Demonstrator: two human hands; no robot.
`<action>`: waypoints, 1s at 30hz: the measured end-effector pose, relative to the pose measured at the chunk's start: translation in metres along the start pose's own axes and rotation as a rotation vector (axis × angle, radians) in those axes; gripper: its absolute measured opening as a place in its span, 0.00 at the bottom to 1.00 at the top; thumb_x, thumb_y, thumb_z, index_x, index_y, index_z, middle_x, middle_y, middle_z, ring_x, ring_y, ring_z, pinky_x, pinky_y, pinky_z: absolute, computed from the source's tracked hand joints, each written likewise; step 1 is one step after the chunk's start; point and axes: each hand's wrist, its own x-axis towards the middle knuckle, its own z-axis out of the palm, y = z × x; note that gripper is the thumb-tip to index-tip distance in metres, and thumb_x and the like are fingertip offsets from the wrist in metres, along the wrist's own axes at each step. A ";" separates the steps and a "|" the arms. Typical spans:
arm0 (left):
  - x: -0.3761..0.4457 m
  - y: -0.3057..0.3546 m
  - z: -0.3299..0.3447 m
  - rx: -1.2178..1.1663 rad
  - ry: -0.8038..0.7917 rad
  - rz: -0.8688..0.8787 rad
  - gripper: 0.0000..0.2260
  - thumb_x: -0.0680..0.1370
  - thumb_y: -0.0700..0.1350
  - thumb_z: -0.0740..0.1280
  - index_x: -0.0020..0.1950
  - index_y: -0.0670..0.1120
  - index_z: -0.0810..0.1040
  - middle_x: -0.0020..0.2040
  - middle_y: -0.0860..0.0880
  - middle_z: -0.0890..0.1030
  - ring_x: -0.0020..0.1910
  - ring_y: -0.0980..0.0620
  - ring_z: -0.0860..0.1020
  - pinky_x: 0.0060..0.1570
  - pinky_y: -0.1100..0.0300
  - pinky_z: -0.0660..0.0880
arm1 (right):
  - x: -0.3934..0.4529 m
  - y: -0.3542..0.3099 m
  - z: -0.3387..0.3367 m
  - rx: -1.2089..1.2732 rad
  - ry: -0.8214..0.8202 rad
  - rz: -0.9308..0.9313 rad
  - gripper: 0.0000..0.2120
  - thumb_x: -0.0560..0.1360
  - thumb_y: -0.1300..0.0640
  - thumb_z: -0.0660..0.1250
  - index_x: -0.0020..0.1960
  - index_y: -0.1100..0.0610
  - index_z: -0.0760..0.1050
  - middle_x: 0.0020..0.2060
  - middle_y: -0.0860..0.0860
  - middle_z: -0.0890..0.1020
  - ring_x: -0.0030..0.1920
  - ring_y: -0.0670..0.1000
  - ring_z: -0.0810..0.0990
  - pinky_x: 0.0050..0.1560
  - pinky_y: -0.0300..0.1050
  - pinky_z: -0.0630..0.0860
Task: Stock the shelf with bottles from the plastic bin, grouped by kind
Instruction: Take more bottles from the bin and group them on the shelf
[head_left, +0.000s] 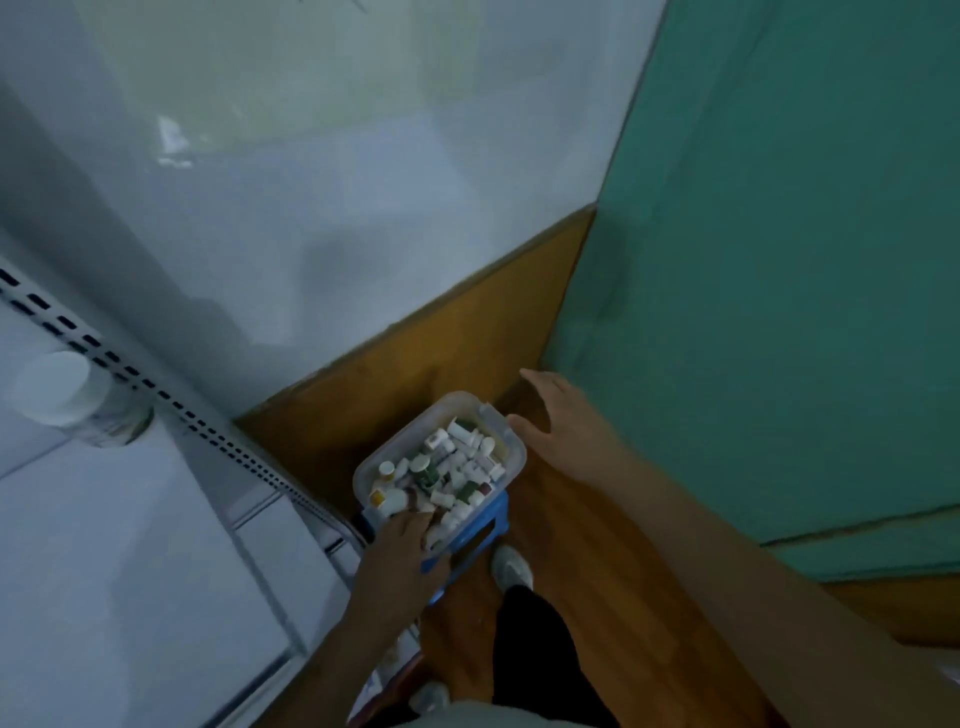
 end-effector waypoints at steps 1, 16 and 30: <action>0.011 -0.004 0.005 -0.018 0.014 -0.043 0.32 0.73 0.64 0.60 0.71 0.46 0.71 0.67 0.48 0.74 0.67 0.47 0.71 0.64 0.50 0.73 | 0.020 0.007 0.005 0.013 -0.050 -0.009 0.33 0.80 0.40 0.60 0.79 0.54 0.57 0.76 0.52 0.63 0.74 0.52 0.62 0.71 0.47 0.61; 0.143 -0.018 0.079 -0.248 0.096 -0.705 0.26 0.78 0.57 0.62 0.71 0.43 0.70 0.67 0.42 0.74 0.66 0.42 0.72 0.60 0.53 0.71 | 0.203 0.125 0.146 0.063 -0.683 0.231 0.22 0.79 0.54 0.67 0.69 0.62 0.69 0.63 0.59 0.77 0.63 0.59 0.76 0.63 0.50 0.72; 0.273 -0.122 0.159 -0.504 0.225 -0.888 0.24 0.76 0.49 0.70 0.69 0.43 0.68 0.64 0.42 0.76 0.62 0.40 0.76 0.56 0.50 0.75 | 0.229 0.185 0.320 -0.074 -0.930 0.254 0.27 0.78 0.46 0.66 0.69 0.62 0.68 0.62 0.59 0.77 0.60 0.58 0.77 0.48 0.46 0.71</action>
